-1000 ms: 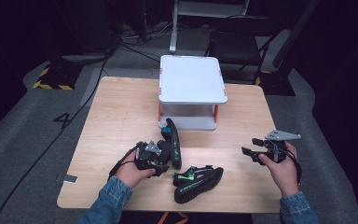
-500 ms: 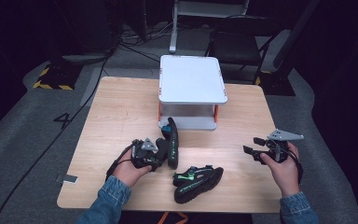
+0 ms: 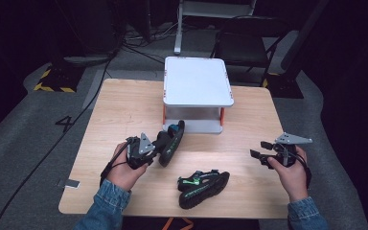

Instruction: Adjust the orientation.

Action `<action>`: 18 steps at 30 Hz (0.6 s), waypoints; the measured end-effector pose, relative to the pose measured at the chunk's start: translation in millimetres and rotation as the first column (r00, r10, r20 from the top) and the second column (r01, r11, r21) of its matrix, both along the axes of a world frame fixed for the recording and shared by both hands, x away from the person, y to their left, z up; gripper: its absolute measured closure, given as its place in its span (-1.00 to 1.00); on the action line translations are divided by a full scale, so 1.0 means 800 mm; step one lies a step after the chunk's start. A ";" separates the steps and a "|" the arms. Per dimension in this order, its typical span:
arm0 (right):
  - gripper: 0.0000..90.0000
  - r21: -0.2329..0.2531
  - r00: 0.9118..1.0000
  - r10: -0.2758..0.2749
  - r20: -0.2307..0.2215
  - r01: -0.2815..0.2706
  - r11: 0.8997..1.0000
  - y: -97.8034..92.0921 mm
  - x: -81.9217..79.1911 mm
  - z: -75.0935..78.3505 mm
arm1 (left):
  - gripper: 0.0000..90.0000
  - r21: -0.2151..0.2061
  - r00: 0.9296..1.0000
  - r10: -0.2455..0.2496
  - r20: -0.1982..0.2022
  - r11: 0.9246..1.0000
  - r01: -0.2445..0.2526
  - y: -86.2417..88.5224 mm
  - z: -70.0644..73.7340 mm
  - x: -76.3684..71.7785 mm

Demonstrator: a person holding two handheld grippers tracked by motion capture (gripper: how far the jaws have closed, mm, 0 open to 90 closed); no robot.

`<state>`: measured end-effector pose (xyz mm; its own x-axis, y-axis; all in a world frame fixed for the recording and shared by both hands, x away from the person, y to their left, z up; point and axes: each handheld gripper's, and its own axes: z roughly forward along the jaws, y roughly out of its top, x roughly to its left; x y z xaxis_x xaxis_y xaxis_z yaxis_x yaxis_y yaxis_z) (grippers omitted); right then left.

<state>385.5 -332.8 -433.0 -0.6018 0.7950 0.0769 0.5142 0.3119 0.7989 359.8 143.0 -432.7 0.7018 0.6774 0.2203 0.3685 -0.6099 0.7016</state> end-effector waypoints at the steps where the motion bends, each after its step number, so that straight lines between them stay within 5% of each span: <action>1: -0.21 0.000 1.000 -0.001 -0.003 0.001 1.000 0.000 0.000 -0.001 | 0.51 0.045 0.999 0.013 0.037 0.999 -0.015 0.001 0.008 -0.003; 8: -0.21 0.002 1.000 -0.005 -0.007 0.005 1.000 -0.001 0.000 -0.002 | 0.52 0.098 0.994 0.057 0.091 0.993 -0.066 0.011 0.020 -0.008; 12: -0.21 -0.005 1.000 0.003 -0.009 -0.003 1.000 0.001 0.002 -0.004 | 0.52 0.121 0.993 -0.092 0.067 0.989 0.084 -0.014 0.025 -0.019; 13: -0.21 -0.006 1.000 0.004 -0.013 -0.004 1.000 0.003 0.002 -0.004 | 0.52 0.121 0.993 -0.092 0.067 0.989 0.084 -0.014 0.025 -0.019; 14: -0.21 -0.006 1.000 0.004 -0.013 -0.004 1.000 0.003 0.002 -0.004 | 0.52 0.111 0.990 -0.130 0.053 0.986 0.123 -0.020 0.023 -0.022; 15: -0.21 -0.007 1.000 0.010 -0.011 -0.010 1.000 0.005 0.002 -0.004 | 0.52 0.123 0.979 -0.202 0.032 0.973 0.197 -0.033 0.016 -0.025; 18: -0.21 -0.010 1.000 0.012 -0.014 -0.013 1.000 0.007 0.002 -0.004 | 0.51 0.121 0.970 -0.244 0.014 0.963 0.241 -0.044 0.006 -0.026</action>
<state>387.3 -327.5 -436.4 -0.6106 0.7882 0.0774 0.5212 0.3263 0.7886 339.4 108.1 -427.6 0.8341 0.4557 0.3108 0.1801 -0.7575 0.6275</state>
